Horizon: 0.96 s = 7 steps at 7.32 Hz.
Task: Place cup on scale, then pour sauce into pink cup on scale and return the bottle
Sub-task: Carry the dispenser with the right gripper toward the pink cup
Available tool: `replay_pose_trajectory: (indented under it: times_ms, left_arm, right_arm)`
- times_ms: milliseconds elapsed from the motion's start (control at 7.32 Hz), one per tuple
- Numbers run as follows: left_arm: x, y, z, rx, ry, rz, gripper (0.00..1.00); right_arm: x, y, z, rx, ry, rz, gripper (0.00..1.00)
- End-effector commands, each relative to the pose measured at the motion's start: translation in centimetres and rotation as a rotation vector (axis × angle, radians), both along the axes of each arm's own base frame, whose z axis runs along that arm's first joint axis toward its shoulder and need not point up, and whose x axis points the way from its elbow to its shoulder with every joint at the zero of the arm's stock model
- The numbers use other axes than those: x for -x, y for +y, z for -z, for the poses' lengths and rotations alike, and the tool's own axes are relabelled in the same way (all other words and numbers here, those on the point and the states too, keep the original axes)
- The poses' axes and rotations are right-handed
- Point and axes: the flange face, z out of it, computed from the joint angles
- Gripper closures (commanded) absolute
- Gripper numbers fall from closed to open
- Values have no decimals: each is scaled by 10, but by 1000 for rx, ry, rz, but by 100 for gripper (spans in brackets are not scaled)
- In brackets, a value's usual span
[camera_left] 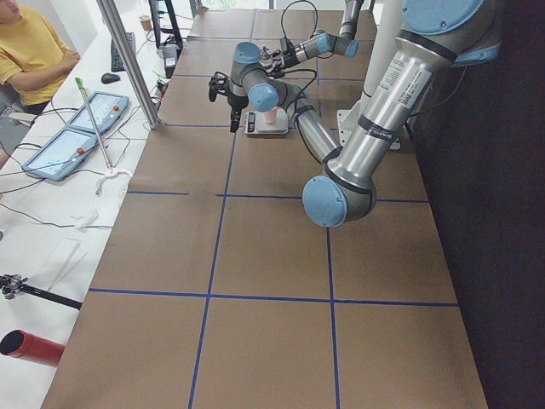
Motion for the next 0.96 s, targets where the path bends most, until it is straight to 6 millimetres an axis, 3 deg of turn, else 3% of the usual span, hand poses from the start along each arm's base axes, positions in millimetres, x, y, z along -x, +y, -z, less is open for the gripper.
replay_pose_trajectory:
  times_ms: [0,137,410,546,819]
  left_arm:
    - [8,-3,-10,-66,-36,-48,23]
    - [27,-5,-27,-119,-73,-79,23]
    - [61,-15,-56,-161,-122,-111,19]
    - [66,-18,-62,-173,-138,-120,16]
    - [70,-17,-72,-176,-149,-127,14]
  right_arm:
    - [17,-9,15,-16,239,52,100]
    - [31,-17,45,-9,359,69,100]
    - [45,-18,61,-6,571,50,100]
    - [51,-17,79,-46,725,41,100]
    - [67,-11,67,-55,890,97,100]
